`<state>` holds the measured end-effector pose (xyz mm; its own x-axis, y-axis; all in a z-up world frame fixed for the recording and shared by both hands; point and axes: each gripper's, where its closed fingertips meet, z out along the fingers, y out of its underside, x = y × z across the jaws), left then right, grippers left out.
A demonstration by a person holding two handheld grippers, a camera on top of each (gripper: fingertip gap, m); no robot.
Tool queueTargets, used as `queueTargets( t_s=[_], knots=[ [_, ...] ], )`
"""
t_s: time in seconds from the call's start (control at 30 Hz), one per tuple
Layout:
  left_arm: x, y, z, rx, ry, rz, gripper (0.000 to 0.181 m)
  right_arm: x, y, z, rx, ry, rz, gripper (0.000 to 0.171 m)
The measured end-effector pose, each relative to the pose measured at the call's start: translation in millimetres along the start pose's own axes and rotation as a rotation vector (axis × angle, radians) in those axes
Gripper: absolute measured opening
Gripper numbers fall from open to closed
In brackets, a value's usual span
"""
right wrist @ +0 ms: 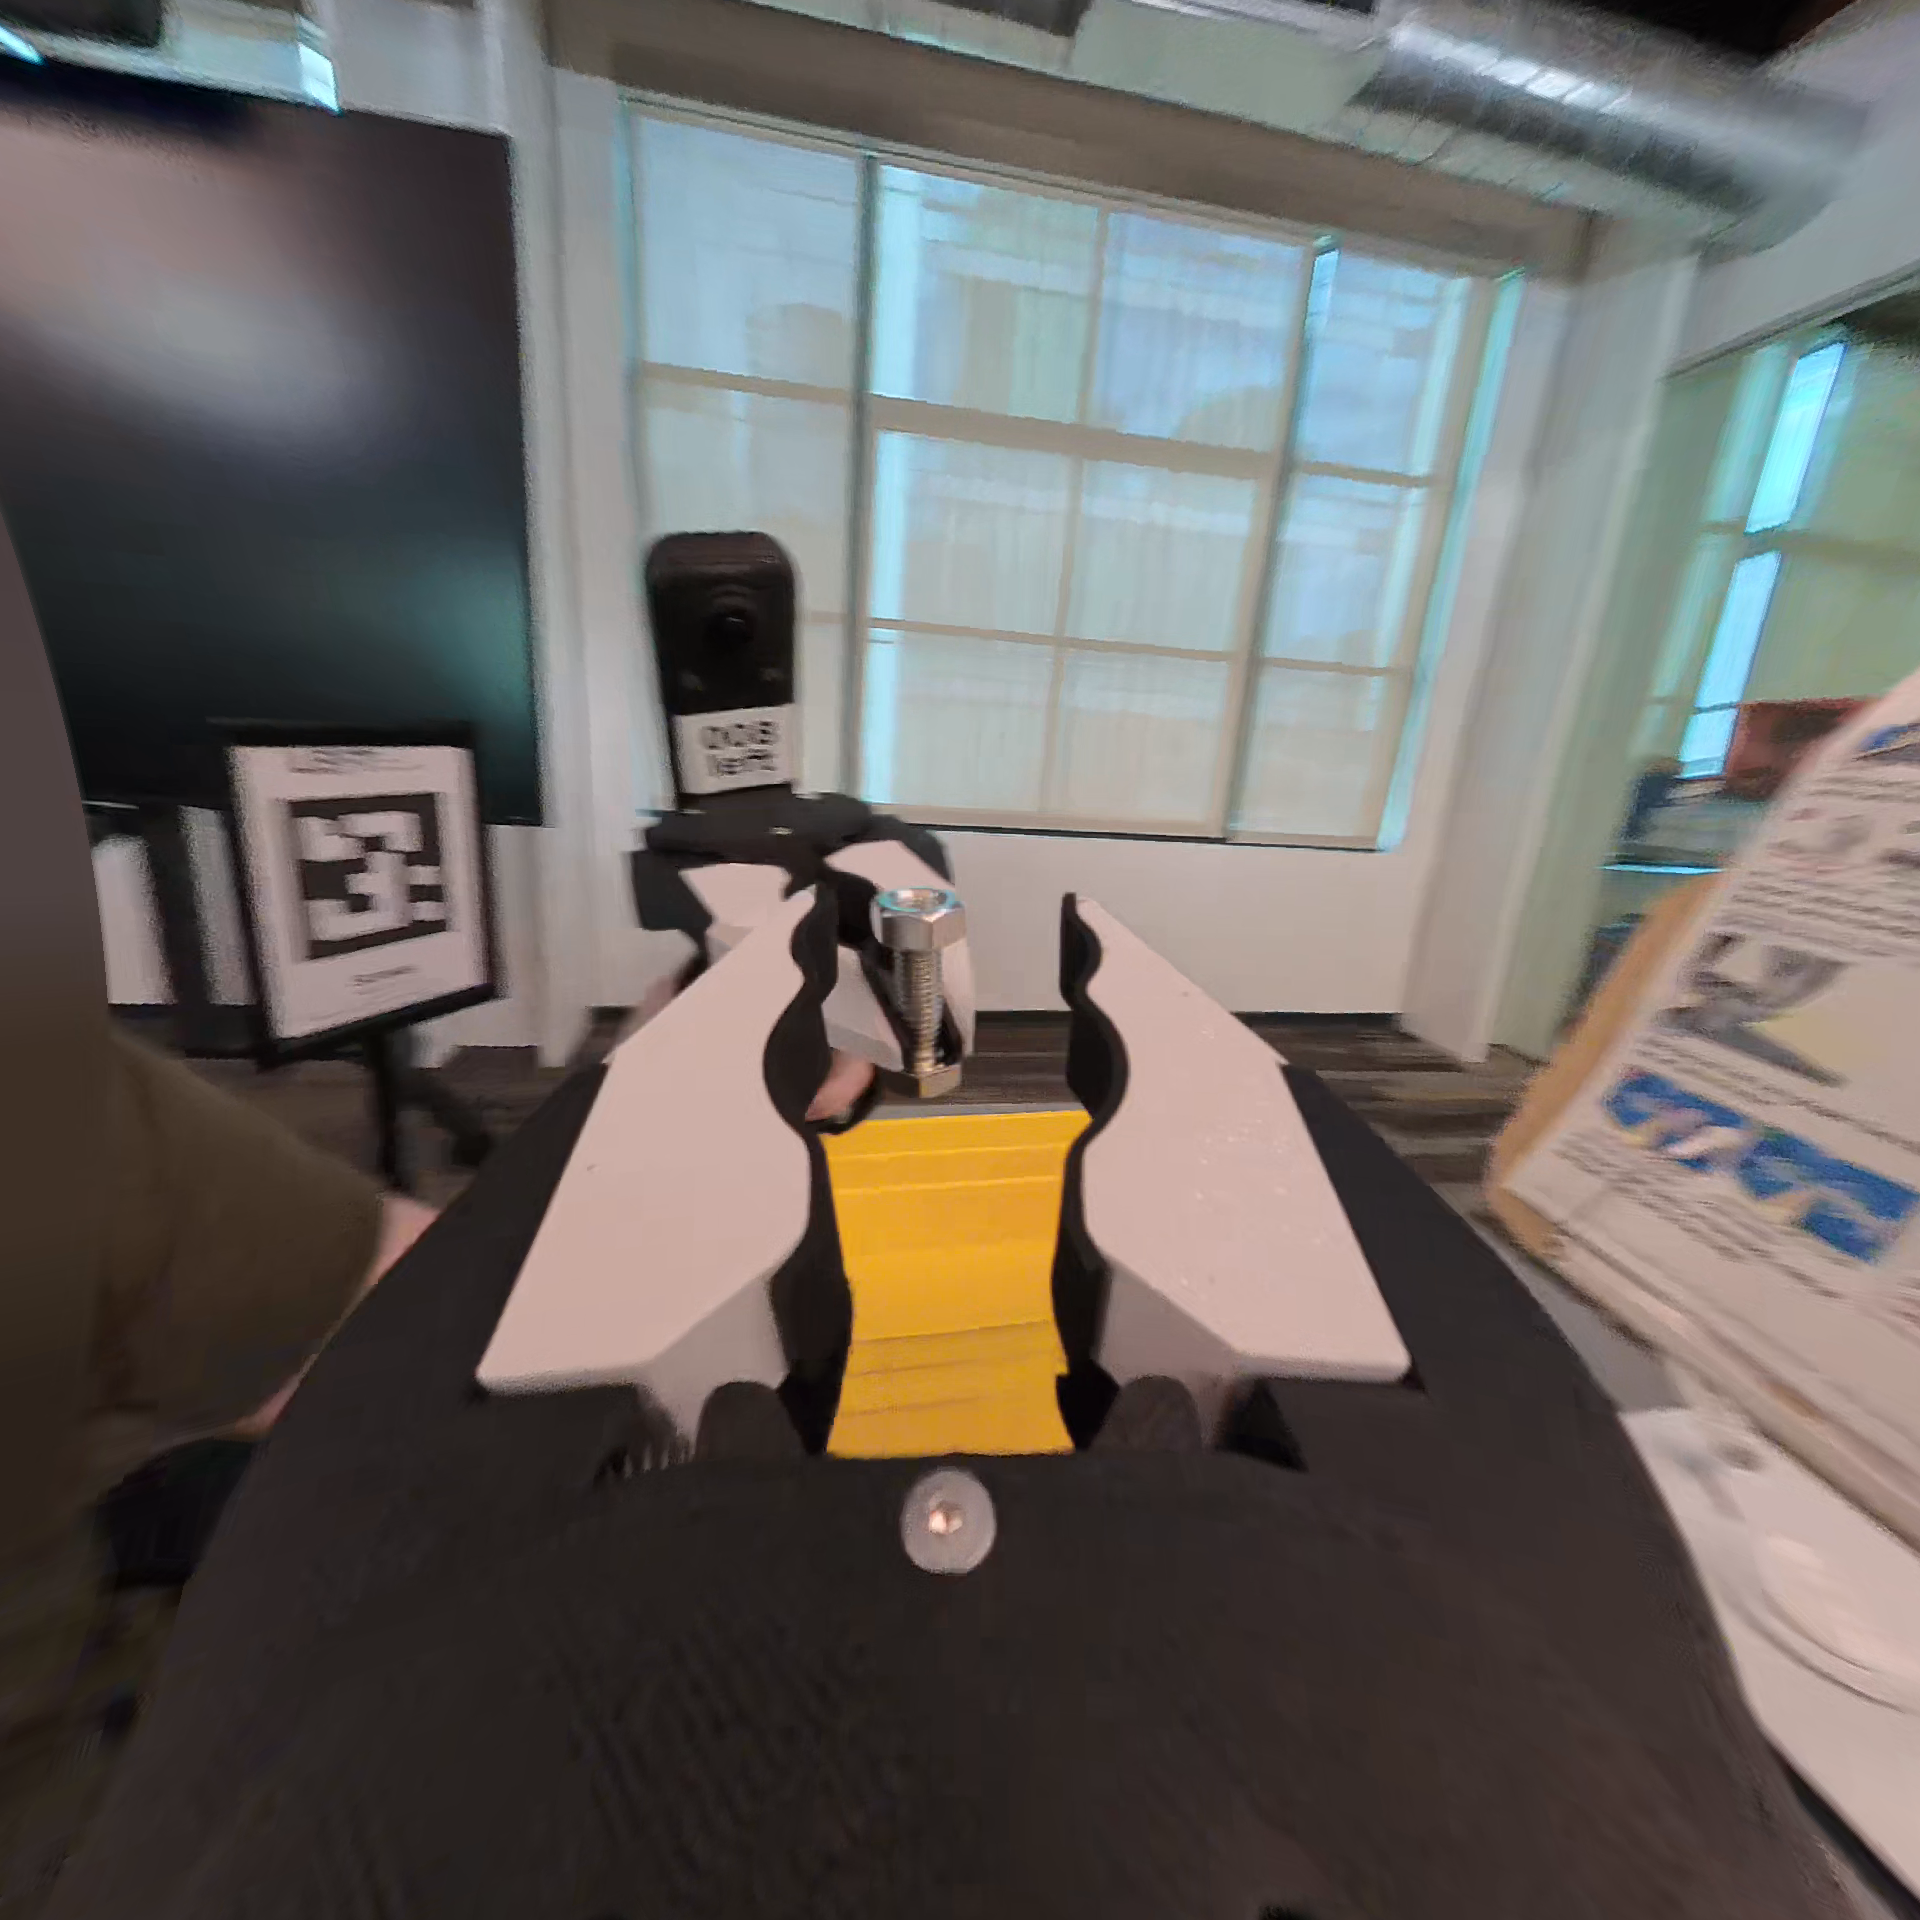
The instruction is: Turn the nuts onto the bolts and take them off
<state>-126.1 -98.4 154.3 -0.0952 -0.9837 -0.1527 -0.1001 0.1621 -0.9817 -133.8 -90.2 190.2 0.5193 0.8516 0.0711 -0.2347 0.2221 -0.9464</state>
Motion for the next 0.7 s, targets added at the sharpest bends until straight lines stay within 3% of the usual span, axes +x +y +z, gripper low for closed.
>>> queueTargets(
  t_s=[0.2, 0.37, 0.43, 0.57, 0.7],
  knots=[
    [-29, 0, -1, -0.009, -0.268, 0.102, 0.007, 9, 0, 6, -0.027, 0.309, -0.255, 0.042],
    [-23, 0, 3, -0.009, -0.267, 0.115, 0.007, 11, 6, 8, -0.043, 0.357, -0.231, 0.031],
    [-20, 0, 5, -0.010, -0.254, 0.115, 0.007, 11, 7, 7, -0.044, 0.336, -0.213, 0.015],
    [-10, -4, 4, 0.008, -0.186, 0.101, 0.007, 1, 4, 7, -0.041, 0.212, -0.205, 0.015],
    [20, -8, 1, 0.033, 0.054, 0.055, 0.007, -29, -1, -1, -0.026, -0.140, -0.078, 0.015]
  ],
)
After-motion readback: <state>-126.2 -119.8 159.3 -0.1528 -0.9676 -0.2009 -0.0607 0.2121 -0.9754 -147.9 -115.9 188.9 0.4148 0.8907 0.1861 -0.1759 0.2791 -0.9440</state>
